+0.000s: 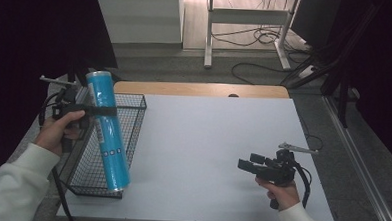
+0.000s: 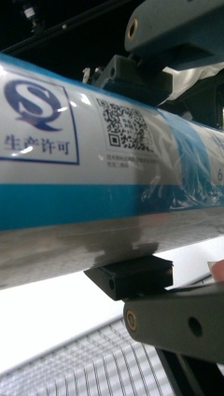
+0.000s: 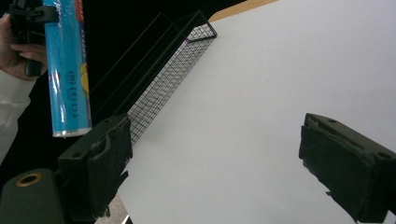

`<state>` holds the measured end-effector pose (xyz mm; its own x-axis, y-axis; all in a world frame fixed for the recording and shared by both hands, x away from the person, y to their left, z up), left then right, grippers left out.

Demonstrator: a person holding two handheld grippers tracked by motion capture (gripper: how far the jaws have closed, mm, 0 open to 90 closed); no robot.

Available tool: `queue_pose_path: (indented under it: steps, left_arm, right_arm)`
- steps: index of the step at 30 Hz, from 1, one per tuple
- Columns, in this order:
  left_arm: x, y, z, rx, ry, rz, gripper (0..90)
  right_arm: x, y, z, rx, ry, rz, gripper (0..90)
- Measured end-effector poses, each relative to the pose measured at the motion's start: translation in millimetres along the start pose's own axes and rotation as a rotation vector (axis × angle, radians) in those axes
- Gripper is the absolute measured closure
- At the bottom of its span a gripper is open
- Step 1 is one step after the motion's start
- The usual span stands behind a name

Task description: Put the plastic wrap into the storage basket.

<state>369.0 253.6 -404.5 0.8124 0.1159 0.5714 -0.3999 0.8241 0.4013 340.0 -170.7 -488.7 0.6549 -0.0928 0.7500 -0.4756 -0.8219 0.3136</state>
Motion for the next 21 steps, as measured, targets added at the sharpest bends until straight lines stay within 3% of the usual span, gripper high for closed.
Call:
queue_pose_path:
  steps: [10, 17, 21]
  left_arm:
    - [5.4, 19.4, -28.7, 0.104, -0.01, -0.038, 32.0]
    - [11.0, 21.8, -44.9, 0.246, -0.047, -0.106, 32.1]
    - [12.9, 19.2, -50.1, 0.292, -0.051, -0.128, 32.1]
  right_arm:
    - [-0.9, -1.5, 1.5, -0.004, -0.001, -0.005, 10.2]
    - [-1.5, -2.3, 2.3, -0.008, -0.009, -0.009, 10.2]
    - [-1.4, -2.2, 2.9, -0.008, -0.007, -0.008, 10.2]
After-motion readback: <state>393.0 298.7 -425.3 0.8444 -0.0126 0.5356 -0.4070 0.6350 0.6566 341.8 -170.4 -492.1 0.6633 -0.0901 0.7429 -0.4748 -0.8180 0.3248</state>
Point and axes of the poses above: each handheld gripper's, and its own axes: y roughly backward along the jaws, x roughly out of its top, z roughly to its right, the point moved 10 cm from there along -y, roughly forward along the jaws, and after that the axes turned 4 degrees about z, right-handed, at the moved point
